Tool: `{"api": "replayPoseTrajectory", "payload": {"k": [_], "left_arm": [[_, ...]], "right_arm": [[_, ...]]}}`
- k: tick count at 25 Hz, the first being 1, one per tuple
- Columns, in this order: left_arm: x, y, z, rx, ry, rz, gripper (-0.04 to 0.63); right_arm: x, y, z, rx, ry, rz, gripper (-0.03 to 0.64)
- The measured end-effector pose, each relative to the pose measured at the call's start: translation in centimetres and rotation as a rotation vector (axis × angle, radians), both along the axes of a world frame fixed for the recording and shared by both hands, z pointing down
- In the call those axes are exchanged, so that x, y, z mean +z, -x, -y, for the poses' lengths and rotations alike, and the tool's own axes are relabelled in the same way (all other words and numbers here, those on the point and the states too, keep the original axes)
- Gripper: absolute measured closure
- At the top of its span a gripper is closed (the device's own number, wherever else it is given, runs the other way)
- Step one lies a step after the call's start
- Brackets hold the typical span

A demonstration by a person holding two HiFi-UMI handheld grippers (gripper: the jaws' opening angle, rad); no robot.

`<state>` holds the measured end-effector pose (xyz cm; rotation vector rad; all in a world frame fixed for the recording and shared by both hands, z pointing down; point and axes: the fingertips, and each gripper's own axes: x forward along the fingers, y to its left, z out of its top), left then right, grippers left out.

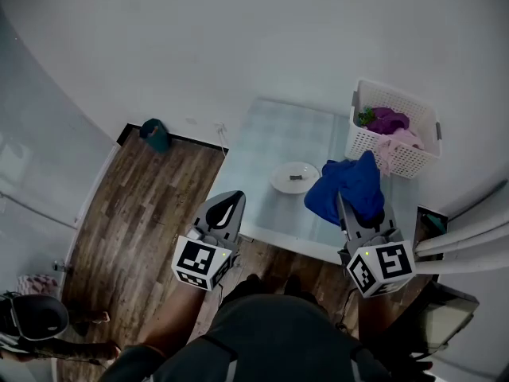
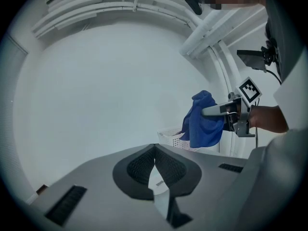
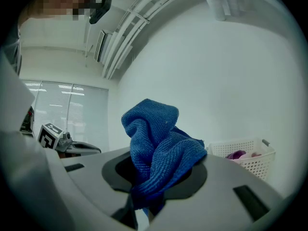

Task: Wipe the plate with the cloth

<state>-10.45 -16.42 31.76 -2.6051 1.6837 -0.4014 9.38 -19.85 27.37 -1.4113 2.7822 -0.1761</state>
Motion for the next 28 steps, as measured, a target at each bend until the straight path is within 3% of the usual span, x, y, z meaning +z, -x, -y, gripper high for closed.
{"api": "replayPoseTrajectory", "payload": {"k": [9,18,20,25,28], "left_arm": [[4.2,-0.5,4.7,0.146,0.023,0.132,0.586],[11.3,2.5,10.3,0.279,0.125,0.265,0.584],[13.1,3.0,11.4,0.304,0.176,0.244,0.584],[17.7,3.8,14.0,0.317,0.383,0.044,0.584],[20.0,3.4,15.4,0.357,0.469,-0.025,0.584]], "right_arm": [[2.0,0.9,3.9,0.081,0.043,-0.037,0.491],[4.4,3.6,8.1,0.195,0.108,-0.095,0.491],[5.3,4.4,9.0,0.211,0.132,-0.108,0.491],[7.4,6.4,10.6,0.250,0.202,-0.110,0.491],[8.8,8.1,11.4,0.245,0.236,-0.152,0.491]]}}
